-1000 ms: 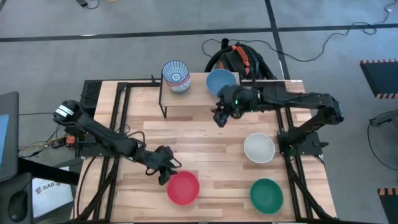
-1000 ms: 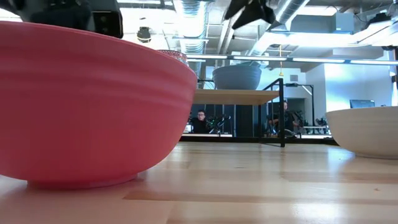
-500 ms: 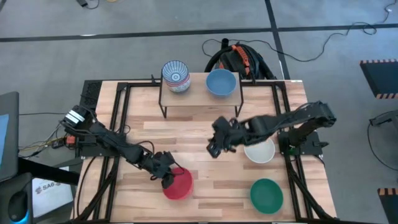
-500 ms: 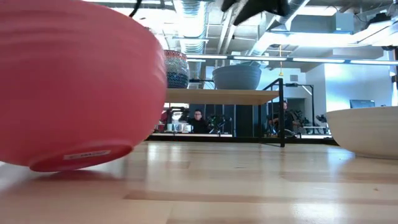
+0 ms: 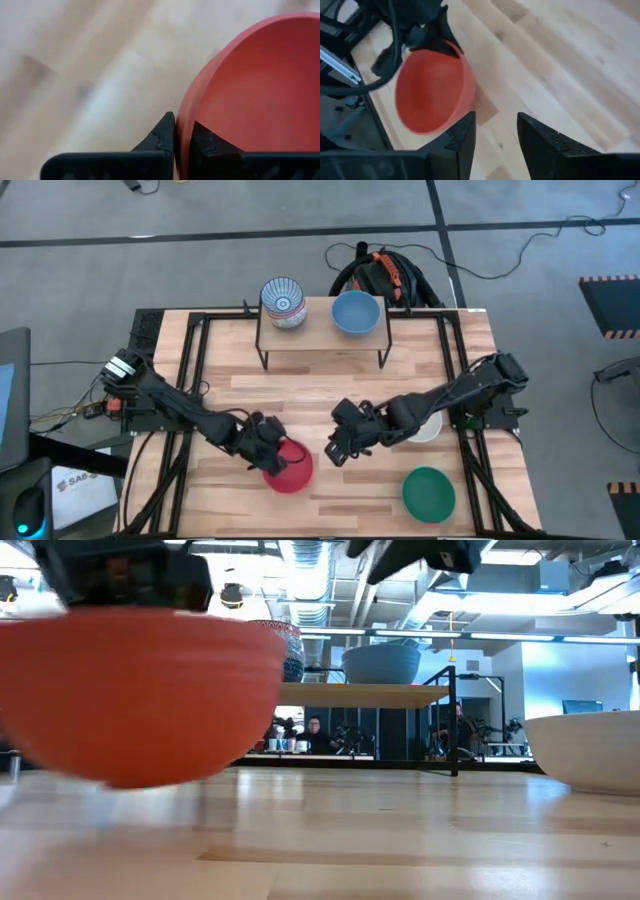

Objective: Place and stack bowls onto a shelf
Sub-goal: Stack the red bowl on top of the blue bowl on the shelf

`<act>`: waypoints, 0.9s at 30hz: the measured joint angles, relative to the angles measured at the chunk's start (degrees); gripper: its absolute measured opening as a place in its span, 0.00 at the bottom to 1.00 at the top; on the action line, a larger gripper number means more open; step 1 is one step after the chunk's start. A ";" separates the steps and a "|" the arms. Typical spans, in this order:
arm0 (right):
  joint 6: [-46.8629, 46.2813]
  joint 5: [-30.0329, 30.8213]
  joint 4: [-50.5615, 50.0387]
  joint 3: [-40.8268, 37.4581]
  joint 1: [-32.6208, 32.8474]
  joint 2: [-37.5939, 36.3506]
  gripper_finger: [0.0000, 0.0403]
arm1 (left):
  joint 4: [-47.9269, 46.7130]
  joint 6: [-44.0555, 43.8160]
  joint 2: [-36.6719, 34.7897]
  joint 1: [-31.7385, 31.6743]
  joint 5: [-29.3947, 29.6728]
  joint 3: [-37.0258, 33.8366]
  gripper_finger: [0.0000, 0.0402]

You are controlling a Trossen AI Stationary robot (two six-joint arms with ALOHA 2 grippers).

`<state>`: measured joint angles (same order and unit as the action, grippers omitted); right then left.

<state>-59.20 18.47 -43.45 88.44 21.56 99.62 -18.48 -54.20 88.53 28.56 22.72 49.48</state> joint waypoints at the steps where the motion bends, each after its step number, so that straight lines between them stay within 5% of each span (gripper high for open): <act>1: 0.85 0.30 -0.30 -0.01 -0.28 -0.31 0.41 | -3.68 0.50 0.00 0.00 2.35 1.89 0.00; 7: 8.22 1.19 0.80 0.00 -3.45 -3.93 0.38 | -19.16 1.52 0.00 -0.09 14.07 13.01 0.00; 13: 16.93 1.33 4.69 -0.02 -5.63 -7.11 0.38 | -27.38 0.40 -0.04 -0.57 19.68 20.75 0.00; 27: 24.90 5.14 3.86 0.09 -6.07 -11.05 0.65 | -27.07 -0.05 -0.04 -4.20 26.00 28.67 0.00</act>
<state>-34.30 23.61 -39.59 88.53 15.49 88.57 -45.55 -54.25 88.49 24.35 48.72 78.15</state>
